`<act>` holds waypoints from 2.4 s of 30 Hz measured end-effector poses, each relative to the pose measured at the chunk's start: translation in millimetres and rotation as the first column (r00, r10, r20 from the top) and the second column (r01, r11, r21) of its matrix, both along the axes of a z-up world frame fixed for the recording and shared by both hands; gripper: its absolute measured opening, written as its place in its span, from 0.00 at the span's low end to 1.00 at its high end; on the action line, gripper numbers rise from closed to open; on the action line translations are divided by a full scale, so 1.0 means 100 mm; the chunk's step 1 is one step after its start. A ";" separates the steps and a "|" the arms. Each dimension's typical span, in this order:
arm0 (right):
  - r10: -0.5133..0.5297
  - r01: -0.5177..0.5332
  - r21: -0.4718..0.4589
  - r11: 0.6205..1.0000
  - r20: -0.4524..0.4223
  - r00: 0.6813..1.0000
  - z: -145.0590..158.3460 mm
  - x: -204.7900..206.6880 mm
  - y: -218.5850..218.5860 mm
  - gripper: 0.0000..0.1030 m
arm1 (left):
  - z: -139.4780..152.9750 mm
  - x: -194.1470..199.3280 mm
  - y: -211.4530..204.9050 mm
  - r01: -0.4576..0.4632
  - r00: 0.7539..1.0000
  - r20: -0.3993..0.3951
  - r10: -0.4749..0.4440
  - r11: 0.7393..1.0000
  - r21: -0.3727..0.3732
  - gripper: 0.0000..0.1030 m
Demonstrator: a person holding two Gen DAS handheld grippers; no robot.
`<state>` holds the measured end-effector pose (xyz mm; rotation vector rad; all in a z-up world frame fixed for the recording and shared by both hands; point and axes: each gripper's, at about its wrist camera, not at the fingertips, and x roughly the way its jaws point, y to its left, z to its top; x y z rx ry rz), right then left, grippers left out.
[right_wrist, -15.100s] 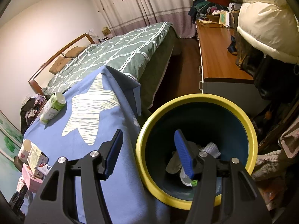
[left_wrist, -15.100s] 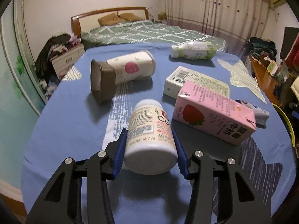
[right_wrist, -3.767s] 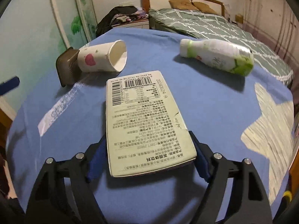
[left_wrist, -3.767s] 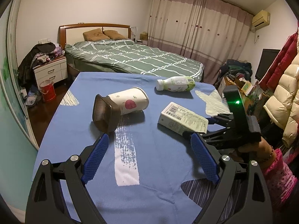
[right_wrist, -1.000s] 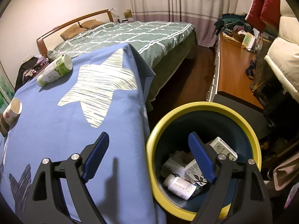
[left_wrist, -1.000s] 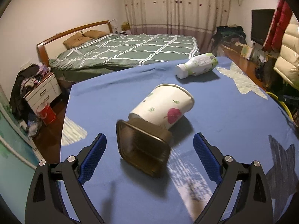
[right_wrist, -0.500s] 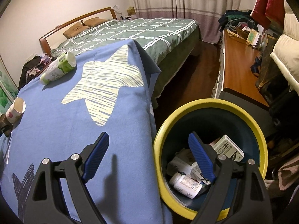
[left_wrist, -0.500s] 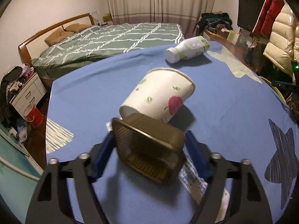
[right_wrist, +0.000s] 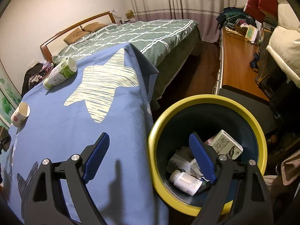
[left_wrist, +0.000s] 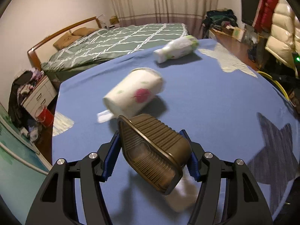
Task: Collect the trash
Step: 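Carry the brown lid with the left tool into the bin and release, then move the right tool back over the bedspread to the coconut-water bottle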
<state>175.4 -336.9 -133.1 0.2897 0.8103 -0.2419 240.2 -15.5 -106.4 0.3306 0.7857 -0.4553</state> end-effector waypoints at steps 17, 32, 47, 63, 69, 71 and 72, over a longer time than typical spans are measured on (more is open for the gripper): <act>-0.183 0.187 -0.092 0.978 0.041 0.982 0.11 -0.93 -0.59 0.80 | 0.44 -0.50 -2.62 0.484 0.875 0.031 -0.484 0.875 0.002 0.60; -0.273 0.276 -0.093 0.957 0.039 0.961 0.00 -1.60 -1.01 0.80 | 0.03 -0.60 -4.80 0.646 0.760 -0.094 -0.643 0.763 0.009 0.60; -0.283 0.284 -0.048 0.957 0.029 0.959 -0.13 -1.64 -1.12 0.80 | 0.23 -0.60 -4.72 0.571 0.817 -0.039 -0.575 0.817 -0.075 0.86; -0.074 0.076 -0.047 0.996 0.040 0.996 0.09 -0.81 -0.36 0.80 | 0.41 -0.41 -1.76 0.141 0.986 0.106 -0.126 0.979 -0.148 0.90; 0.063 -0.058 -0.076 0.995 0.061 0.996 0.39 -0.07 0.15 0.80 | 0.39 -0.14 -0.61 -0.094 0.974 0.185 0.128 0.979 -0.182 0.90; 0.099 -0.093 -0.087 0.992 0.067 0.993 0.48 0.19 0.31 0.80 | 0.36 -0.05 -0.33 -0.148 0.963 0.193 0.189 0.967 -0.206 0.91; 0.115 -0.108 -0.088 0.990 0.073 0.991 0.51 0.31 0.38 0.80 | 0.35 -0.02 -0.24 -0.171 0.957 0.197 0.214 0.962 -0.214 0.91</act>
